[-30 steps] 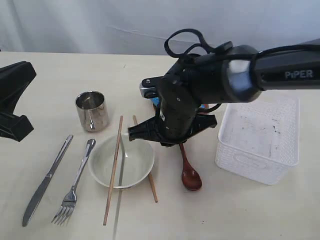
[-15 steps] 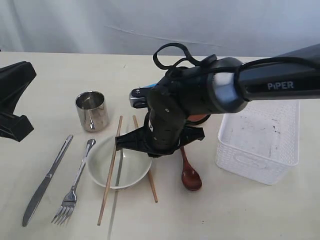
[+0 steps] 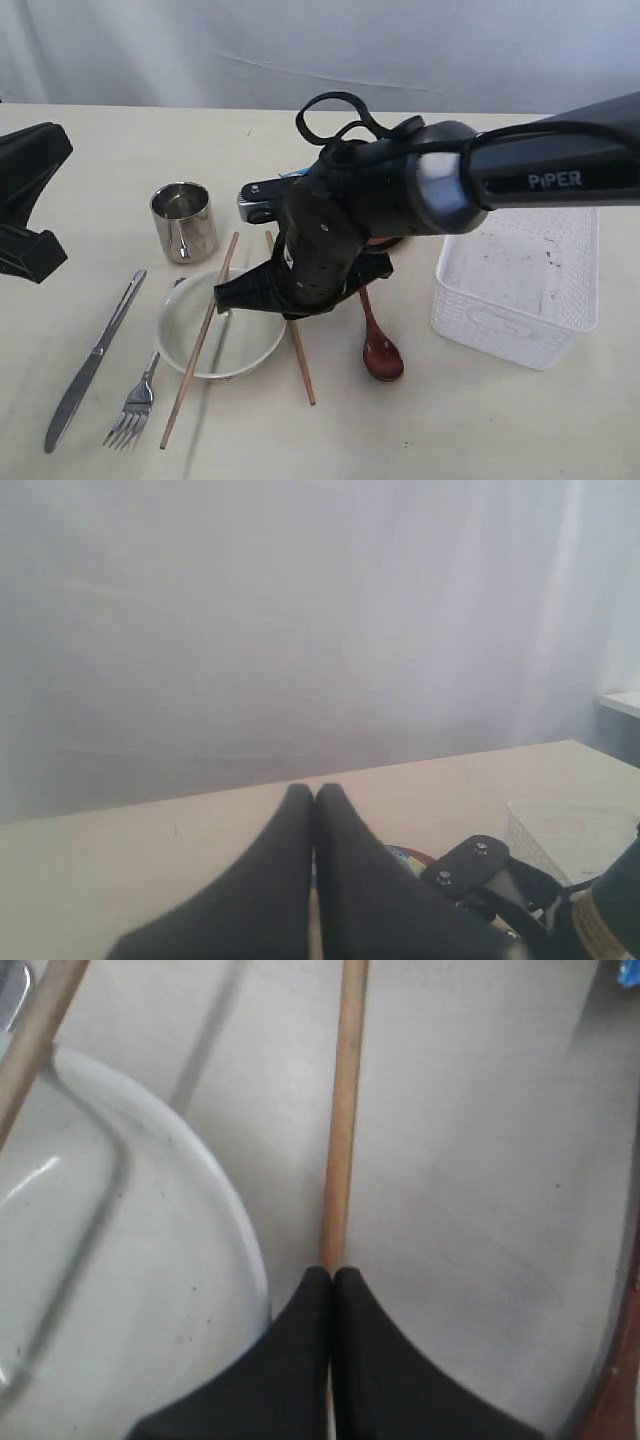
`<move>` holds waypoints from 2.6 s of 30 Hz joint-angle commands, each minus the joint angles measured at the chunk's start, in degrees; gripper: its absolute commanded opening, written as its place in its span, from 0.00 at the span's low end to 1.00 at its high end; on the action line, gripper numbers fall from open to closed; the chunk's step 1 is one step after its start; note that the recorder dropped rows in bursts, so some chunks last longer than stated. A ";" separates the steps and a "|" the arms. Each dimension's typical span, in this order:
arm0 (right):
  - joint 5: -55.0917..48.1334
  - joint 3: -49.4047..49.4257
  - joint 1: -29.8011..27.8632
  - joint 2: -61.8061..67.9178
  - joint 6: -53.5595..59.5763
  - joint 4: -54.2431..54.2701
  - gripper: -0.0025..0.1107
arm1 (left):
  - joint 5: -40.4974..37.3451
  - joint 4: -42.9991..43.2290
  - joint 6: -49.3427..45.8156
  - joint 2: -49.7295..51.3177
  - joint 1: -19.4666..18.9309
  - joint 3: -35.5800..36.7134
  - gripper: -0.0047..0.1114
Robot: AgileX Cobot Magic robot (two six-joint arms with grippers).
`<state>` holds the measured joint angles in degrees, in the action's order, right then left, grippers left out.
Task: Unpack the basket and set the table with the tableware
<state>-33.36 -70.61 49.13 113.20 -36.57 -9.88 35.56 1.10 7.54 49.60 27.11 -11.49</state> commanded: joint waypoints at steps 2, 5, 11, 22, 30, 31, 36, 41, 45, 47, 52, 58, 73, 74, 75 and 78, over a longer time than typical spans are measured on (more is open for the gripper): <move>-3.91 -0.01 -0.85 -1.39 6.11 0.00 0.02 | 0.14 0.20 -0.23 -0.26 0.13 0.35 0.04; -7.75 -0.01 -1.62 -3.25 9.22 0.00 0.02 | 0.14 0.20 -0.23 -0.26 0.13 0.35 0.04; -16.90 -0.01 -3.08 -6.54 26.63 13.69 0.02 | 0.14 0.20 -0.23 -0.26 0.13 0.35 0.04; -16.92 -0.01 -2.71 -4.84 30.32 17.76 0.20 | 0.14 0.20 -0.23 -0.26 0.13 0.35 0.04; -13.61 -0.01 -0.35 -3.86 26.56 16.01 0.33 | 0.14 0.20 -0.23 -0.26 0.13 0.35 0.04; -13.62 -0.01 -0.08 -3.50 25.71 15.40 0.32 | 0.14 0.20 -0.23 -0.26 0.13 0.35 0.04; -13.44 -0.01 0.46 -1.79 23.04 13.65 0.32 | 0.14 0.20 -0.23 -0.26 0.13 0.35 0.04; -12.97 -0.01 0.74 -0.95 22.23 13.67 0.32 | 0.14 0.20 -0.23 -0.26 0.13 0.35 0.04; -11.63 -0.01 2.33 0.00 18.40 10.85 0.32 | 0.14 0.20 -0.23 -0.26 0.13 0.35 0.04; -11.06 -0.01 3.14 0.39 14.53 7.88 0.32 | 0.14 0.20 -0.23 -0.26 0.13 0.35 0.04; -9.79 -0.01 3.68 0.90 11.66 5.46 0.32 | 0.14 0.20 -0.23 -0.26 0.13 0.35 0.04; -9.55 -0.01 3.68 1.00 10.86 5.41 0.32 | 0.14 0.20 -0.23 -0.26 0.13 0.35 0.04; -8.71 0.09 3.68 2.46 9.61 5.32 0.32 | 0.14 0.20 -0.23 -0.26 0.13 0.35 0.04; -8.71 0.09 3.68 2.50 9.33 4.71 0.32 | 0.14 0.20 -0.23 -0.26 0.13 0.35 0.04; -8.60 0.09 3.68 2.50 8.88 4.41 0.32 | 0.14 0.20 -0.23 -0.26 0.13 0.35 0.04; -8.63 0.09 3.68 2.50 7.19 3.16 0.32 | 0.14 0.20 -0.23 -0.26 0.13 0.35 0.04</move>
<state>-42.51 -70.61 52.68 115.64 -27.97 -5.21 35.56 1.10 7.54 49.60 27.11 -11.49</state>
